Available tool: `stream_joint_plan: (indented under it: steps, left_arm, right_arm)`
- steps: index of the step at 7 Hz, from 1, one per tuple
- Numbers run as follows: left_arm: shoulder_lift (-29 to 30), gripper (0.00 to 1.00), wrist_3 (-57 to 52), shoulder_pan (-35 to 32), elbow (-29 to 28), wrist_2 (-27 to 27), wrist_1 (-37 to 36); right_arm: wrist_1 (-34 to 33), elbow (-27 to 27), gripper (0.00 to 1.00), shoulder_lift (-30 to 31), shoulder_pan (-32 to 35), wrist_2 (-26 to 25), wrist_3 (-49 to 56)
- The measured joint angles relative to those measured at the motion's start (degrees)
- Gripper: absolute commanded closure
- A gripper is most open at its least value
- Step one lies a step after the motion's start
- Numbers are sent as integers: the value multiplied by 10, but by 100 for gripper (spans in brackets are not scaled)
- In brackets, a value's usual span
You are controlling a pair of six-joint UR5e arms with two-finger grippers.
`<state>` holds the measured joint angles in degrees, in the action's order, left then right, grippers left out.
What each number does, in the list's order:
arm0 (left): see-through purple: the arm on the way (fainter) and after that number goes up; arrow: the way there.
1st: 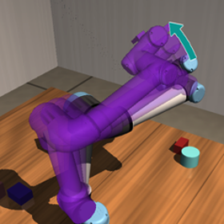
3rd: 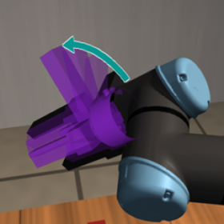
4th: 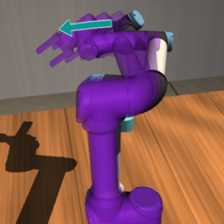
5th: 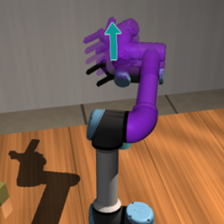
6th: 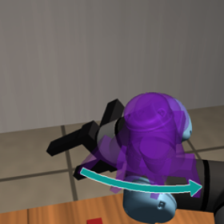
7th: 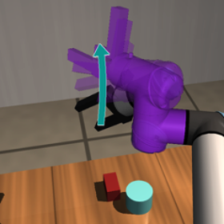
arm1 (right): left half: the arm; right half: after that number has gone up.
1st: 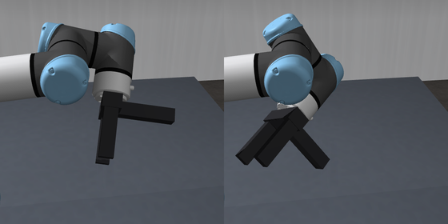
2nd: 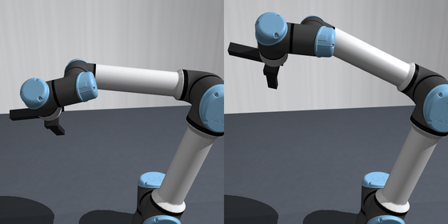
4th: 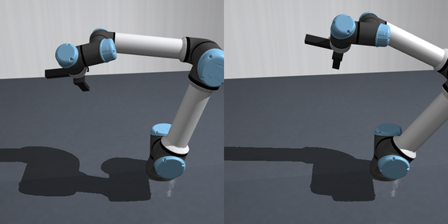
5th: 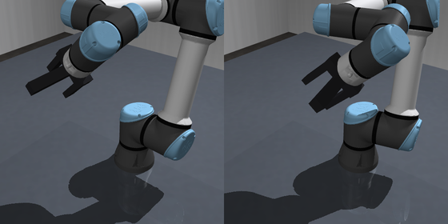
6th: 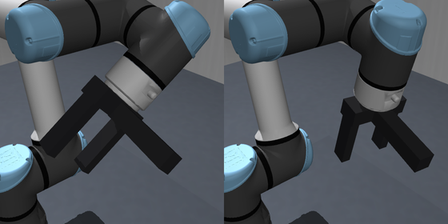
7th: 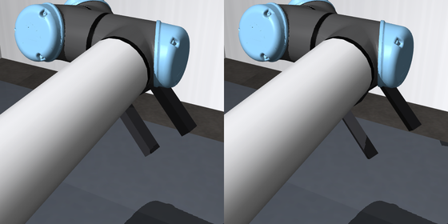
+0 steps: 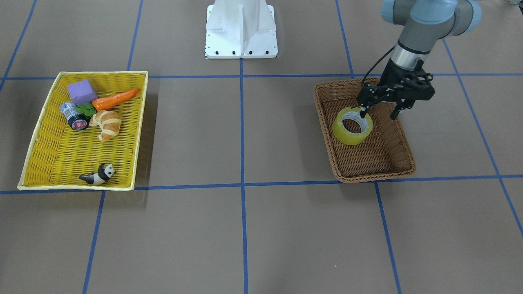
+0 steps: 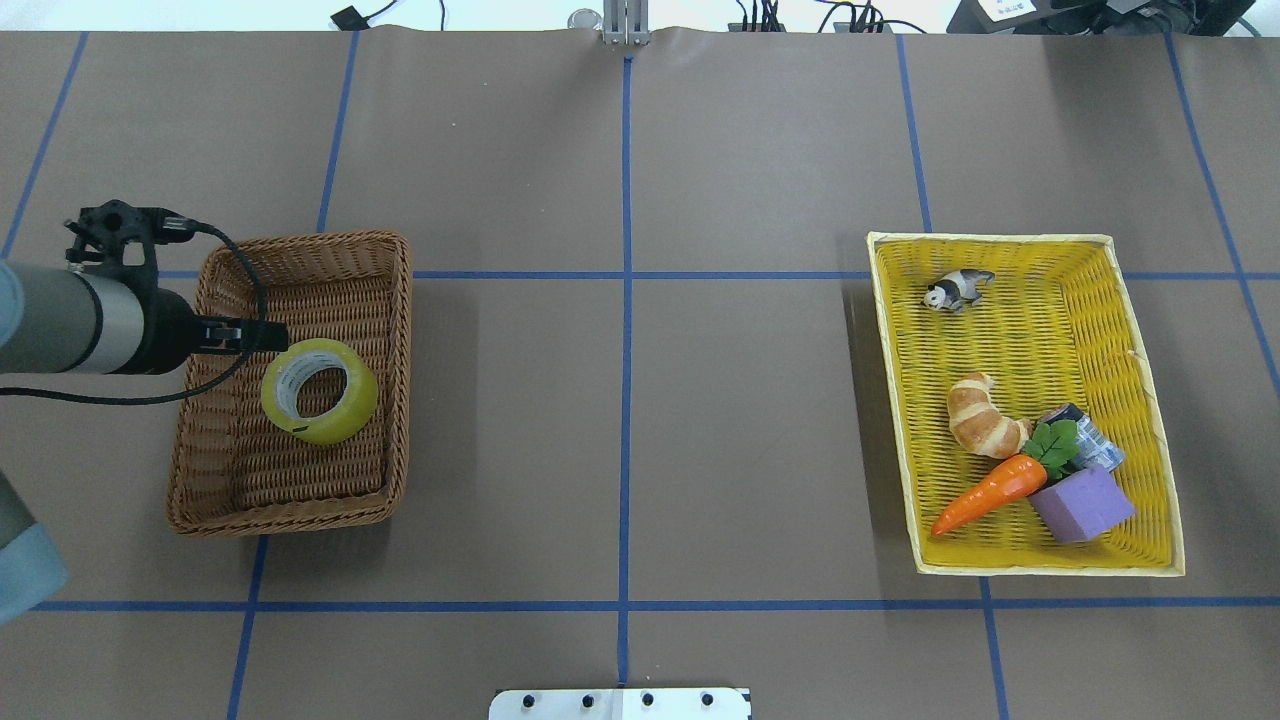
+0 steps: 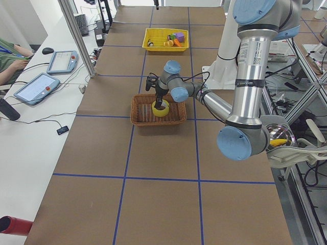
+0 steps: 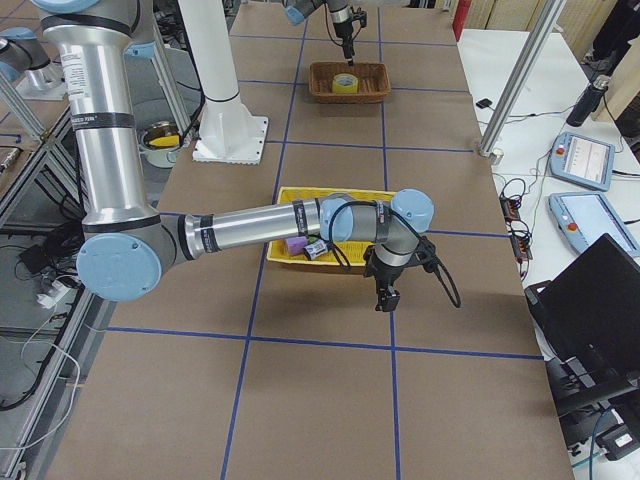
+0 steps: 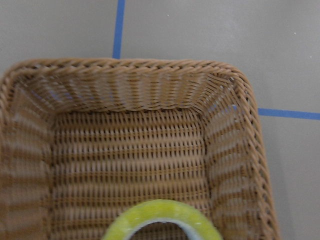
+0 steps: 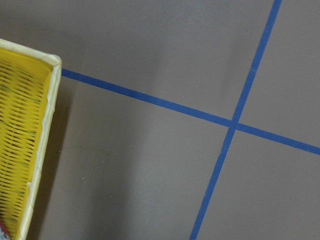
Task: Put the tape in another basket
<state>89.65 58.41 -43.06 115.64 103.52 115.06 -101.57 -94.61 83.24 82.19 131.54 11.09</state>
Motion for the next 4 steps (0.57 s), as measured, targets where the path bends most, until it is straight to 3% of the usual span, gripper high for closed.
stream_joint_plan:
  steps: [2,4]
  left_arm:
    - [-67,2,-133,-87,14,58,-7]
    - [-107,2,-318,-249,-26,192,-20]
  right_arm:
    - [7,-2,0,3,18,14,0]
    - [17,7,0,10,29,18,-3]
